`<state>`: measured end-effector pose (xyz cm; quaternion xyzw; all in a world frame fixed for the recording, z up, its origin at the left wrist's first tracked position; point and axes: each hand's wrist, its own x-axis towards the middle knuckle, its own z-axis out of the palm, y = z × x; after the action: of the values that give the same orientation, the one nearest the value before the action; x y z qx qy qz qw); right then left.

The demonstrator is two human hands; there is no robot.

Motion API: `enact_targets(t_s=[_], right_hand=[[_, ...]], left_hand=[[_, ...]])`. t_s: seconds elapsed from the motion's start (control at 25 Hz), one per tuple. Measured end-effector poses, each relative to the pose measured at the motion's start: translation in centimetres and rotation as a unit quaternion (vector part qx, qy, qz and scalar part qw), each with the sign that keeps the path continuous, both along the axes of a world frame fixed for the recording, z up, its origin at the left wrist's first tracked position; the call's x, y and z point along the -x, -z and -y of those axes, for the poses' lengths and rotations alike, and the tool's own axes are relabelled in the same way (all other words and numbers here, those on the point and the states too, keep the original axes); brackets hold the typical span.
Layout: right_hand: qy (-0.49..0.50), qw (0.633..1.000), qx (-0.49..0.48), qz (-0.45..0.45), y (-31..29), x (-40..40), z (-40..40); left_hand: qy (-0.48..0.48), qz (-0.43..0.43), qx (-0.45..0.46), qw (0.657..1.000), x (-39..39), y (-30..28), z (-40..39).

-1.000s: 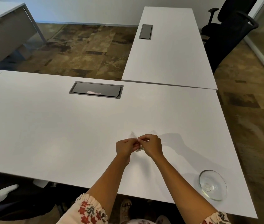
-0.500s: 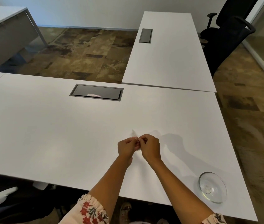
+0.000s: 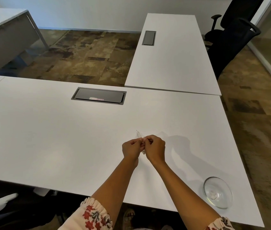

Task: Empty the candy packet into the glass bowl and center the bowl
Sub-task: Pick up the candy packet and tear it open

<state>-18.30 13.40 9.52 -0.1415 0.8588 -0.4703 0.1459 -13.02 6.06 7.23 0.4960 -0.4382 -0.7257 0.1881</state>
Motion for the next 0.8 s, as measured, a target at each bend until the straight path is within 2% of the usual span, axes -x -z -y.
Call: enact_targets(t_s=[0.48,0.8], right_hand=[[0.039,0.998,0.019,0.052,0.3,0.5,0.2],[0.070,0.988,0.046,0.133,1.3,0.8,0.2]], left_hand=[[-0.006,0.003,0.004,1.000,0.1,-0.1,-0.4],[-0.008,0.010,0.010,1.000,0.0,-0.5,-0.8]])
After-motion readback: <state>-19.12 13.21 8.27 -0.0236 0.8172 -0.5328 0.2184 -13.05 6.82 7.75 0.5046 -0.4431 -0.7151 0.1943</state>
